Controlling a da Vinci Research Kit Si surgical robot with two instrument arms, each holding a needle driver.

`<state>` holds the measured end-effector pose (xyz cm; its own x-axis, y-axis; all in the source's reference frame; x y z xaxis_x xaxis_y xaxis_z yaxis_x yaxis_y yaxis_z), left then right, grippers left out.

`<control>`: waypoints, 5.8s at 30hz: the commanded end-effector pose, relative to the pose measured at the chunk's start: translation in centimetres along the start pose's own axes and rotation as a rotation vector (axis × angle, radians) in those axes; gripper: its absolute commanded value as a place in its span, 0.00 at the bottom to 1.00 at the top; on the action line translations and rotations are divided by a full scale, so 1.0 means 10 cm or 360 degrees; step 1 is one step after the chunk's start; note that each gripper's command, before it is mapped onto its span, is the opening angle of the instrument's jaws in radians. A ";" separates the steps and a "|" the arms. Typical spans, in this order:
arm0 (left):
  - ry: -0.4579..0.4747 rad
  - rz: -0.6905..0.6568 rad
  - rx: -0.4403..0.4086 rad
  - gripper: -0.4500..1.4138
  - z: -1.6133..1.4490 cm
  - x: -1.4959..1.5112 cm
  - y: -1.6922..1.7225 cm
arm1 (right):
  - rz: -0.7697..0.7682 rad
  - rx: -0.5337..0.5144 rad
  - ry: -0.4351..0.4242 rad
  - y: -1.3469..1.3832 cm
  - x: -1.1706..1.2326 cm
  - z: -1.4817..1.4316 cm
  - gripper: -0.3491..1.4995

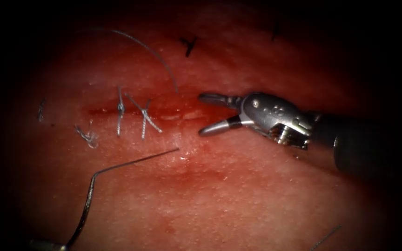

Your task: Wound Closure

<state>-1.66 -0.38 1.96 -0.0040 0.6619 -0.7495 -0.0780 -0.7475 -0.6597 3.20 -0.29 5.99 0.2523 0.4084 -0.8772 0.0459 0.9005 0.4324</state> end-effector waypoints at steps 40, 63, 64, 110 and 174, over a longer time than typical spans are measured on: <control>-0.0216 0.0472 0.0764 0.00 -0.012 -0.081 -0.083 | -0.0088 -0.0015 -0.0187 -0.174 0.086 0.040 0.00; -0.0233 0.0630 0.0894 0.00 -0.034 -0.063 -0.073 | -0.0345 -0.0429 -0.0313 -0.167 0.088 0.018 0.98; -0.0246 0.0630 0.0915 0.00 -0.039 -0.065 -0.078 | -0.0339 -0.0450 -0.0306 -0.161 0.085 0.015 0.98; -0.0288 0.0672 0.1014 0.00 -0.058 -0.094 -0.107 | -0.0424 -0.0358 -0.0167 -0.318 0.134 0.022 0.00; -0.0287 0.0662 0.1012 0.00 -0.056 -0.101 -0.114 | -0.0795 -0.0342 -0.0158 -0.350 0.147 0.043 0.29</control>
<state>-0.95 -0.26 3.39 -0.3178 0.3761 -0.8704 -0.5917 -0.7960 -0.1279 3.74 -2.94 3.24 0.3425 -0.0834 -0.9358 -0.0059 0.9958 -0.0909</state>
